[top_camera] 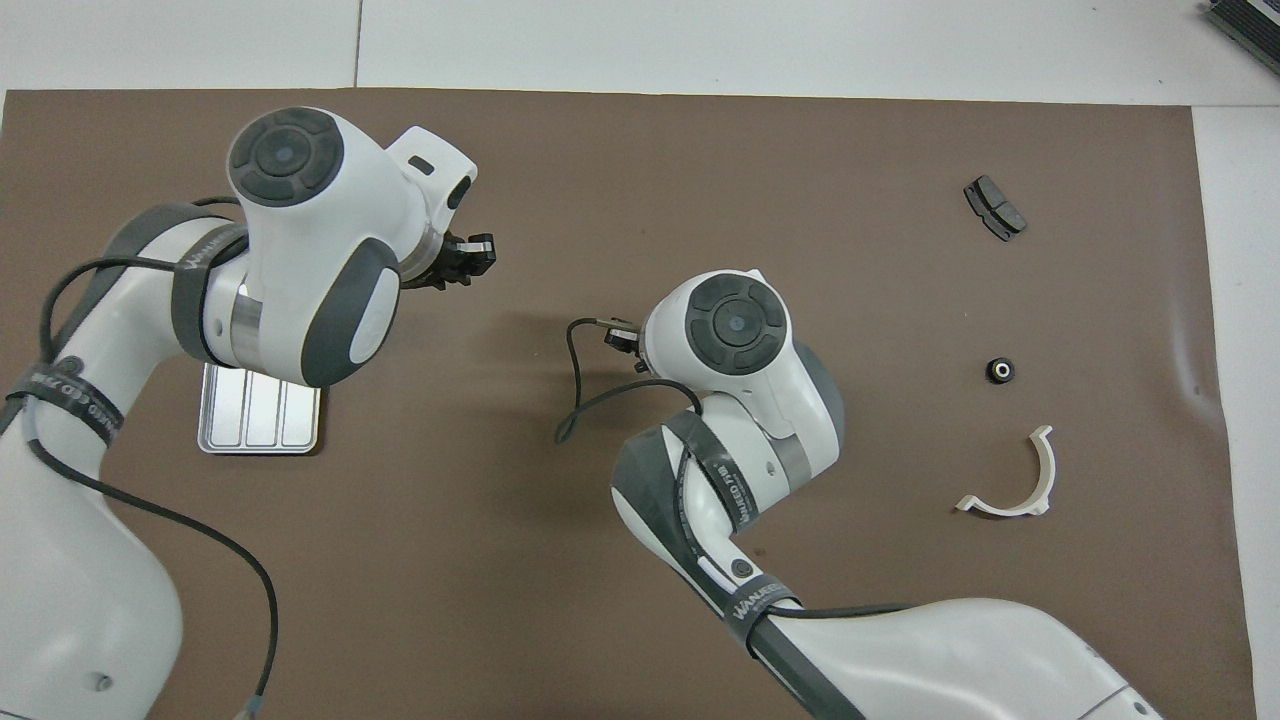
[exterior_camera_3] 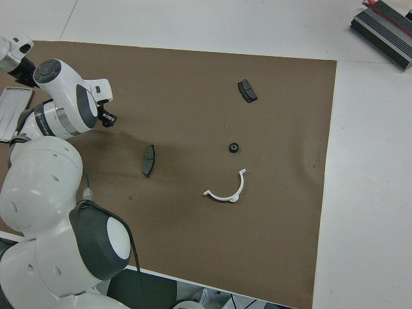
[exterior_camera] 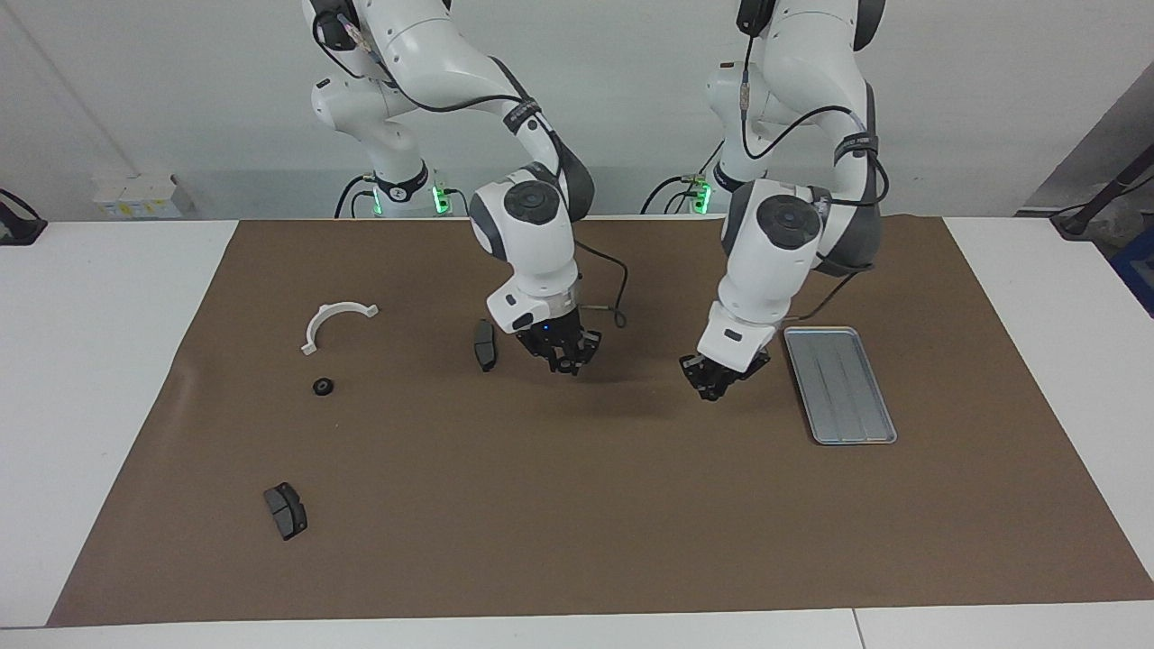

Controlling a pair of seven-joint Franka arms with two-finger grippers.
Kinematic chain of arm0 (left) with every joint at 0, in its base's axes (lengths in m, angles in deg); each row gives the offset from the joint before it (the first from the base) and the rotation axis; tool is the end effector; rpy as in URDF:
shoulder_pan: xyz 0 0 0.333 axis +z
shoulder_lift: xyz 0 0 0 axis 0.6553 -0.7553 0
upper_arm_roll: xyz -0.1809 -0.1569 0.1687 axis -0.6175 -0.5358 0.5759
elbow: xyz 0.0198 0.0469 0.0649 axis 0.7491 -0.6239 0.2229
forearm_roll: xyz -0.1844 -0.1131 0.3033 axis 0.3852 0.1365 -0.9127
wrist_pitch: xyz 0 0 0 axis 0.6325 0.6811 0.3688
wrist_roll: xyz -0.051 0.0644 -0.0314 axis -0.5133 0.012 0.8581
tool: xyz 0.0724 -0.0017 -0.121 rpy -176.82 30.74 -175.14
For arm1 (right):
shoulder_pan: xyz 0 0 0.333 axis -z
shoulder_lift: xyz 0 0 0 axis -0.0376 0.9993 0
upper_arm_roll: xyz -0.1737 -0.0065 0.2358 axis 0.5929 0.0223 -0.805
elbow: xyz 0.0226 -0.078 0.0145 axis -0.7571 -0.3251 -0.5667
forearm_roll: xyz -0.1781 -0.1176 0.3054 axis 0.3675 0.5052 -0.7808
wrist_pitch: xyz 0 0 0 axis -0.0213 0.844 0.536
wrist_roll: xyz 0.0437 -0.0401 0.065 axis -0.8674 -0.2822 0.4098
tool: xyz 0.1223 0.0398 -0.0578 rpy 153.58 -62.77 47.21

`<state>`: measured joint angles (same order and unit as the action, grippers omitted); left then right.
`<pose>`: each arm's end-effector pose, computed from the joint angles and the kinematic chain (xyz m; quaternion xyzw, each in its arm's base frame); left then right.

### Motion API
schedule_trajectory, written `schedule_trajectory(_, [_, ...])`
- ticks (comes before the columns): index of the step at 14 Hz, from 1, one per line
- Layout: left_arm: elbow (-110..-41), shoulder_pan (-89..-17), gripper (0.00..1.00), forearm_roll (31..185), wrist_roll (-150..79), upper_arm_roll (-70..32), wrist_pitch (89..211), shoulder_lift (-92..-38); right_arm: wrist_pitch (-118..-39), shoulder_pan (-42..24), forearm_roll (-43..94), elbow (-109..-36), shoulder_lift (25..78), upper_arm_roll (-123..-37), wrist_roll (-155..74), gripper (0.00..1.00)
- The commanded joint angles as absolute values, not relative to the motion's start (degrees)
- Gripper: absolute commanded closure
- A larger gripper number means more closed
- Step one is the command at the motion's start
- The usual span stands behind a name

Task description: Pick bearing gear from pile to tray

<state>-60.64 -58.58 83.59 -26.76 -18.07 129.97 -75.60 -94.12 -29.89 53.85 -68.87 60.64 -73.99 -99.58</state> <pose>0.6042 -0.2181 0.3664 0.9983 0.0459 0.0238 0.0267 0.5439 0.3577 0.3051 -0.9836 0.1627 -0.0443 0.0638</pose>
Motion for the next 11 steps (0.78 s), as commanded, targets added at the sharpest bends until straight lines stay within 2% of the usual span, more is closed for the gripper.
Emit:
schedule_trajectory(1, [-60.64, -53.53, 1.00, 84.93, -37.14, -18.63, 125.25, -74.70, -94.36, -32.73, 53.61, -61.89, 66.79, -73.90, -105.82, 1.00])
schedule_trajectory(4, [-61.35, -48.17, 1.00, 84.93, -47.60, -18.54, 124.45, -74.97, -94.36, -36.24, 54.22, -59.25, 70.31, -73.73, -108.99, 1.00])
schedule_trajectory(8, [-62.14, -41.84, 1.00, 84.93, -59.30, -18.46, 125.15, -76.54, -95.07, -36.34, 56.78, -59.94, 70.23, -73.90, -108.83, 0.99])
schedule_trajectory(10, [-62.14, -40.51, 1.00, 84.67, -63.26, -18.37, 126.63, -78.21, -94.72, -36.25, 56.87, -59.95, 70.23, -73.82, -108.47, 0.45])
schedule_trajectory(11, [-62.23, -40.24, 1.00, 84.41, -64.93, -18.28, 127.43, -79.09, -94.45, -36.17, 56.95, -59.77, 70.23, -73.90, -108.47, 0.39])
